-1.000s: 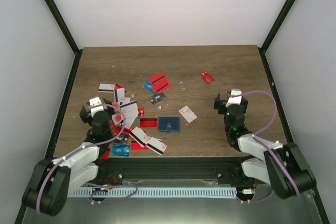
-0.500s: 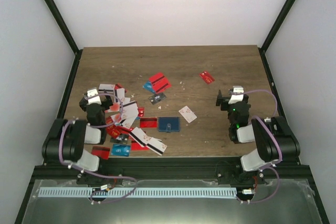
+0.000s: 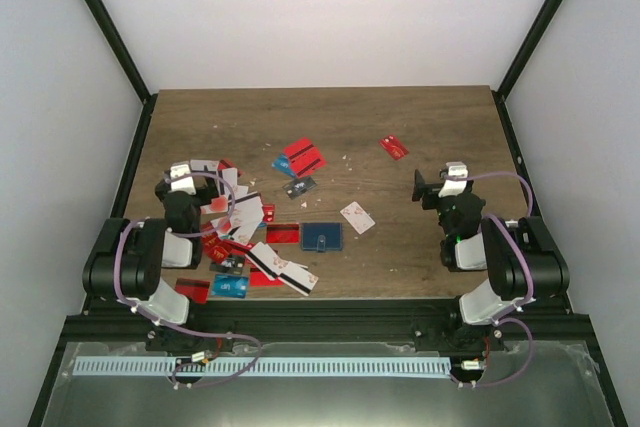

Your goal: Put the credit cards into the card holder

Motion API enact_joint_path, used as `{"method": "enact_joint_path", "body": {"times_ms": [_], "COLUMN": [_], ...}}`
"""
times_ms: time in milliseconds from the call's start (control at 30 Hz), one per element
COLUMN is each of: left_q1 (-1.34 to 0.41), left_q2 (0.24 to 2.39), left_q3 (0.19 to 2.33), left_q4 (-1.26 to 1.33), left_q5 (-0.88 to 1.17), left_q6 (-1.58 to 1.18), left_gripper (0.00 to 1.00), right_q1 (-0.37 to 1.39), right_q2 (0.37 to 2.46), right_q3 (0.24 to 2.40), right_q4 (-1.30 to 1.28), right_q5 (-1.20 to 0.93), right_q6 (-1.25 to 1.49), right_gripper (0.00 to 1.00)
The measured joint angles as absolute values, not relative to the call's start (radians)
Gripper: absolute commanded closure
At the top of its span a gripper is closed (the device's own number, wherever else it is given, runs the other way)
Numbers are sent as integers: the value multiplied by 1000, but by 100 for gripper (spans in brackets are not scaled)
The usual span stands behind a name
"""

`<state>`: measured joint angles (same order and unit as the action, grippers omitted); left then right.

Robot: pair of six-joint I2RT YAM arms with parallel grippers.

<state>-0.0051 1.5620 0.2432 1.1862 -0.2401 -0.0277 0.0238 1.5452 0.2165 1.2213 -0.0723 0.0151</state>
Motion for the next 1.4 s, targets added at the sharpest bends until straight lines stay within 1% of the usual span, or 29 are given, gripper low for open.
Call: {"method": "enact_joint_path", "body": {"times_ms": [1400], "left_q1": [-6], "left_q2": [1562], "left_q3": [254], "left_q4": [1179], "left_q5": [-215], "left_q6": [-17], "left_gripper": [0], "right_q1": [24], "right_q2": [1545], "right_q3": [228], "right_q4": [1219], "right_q5": [-86], "right_q6": [17], "right_gripper": [0]}}
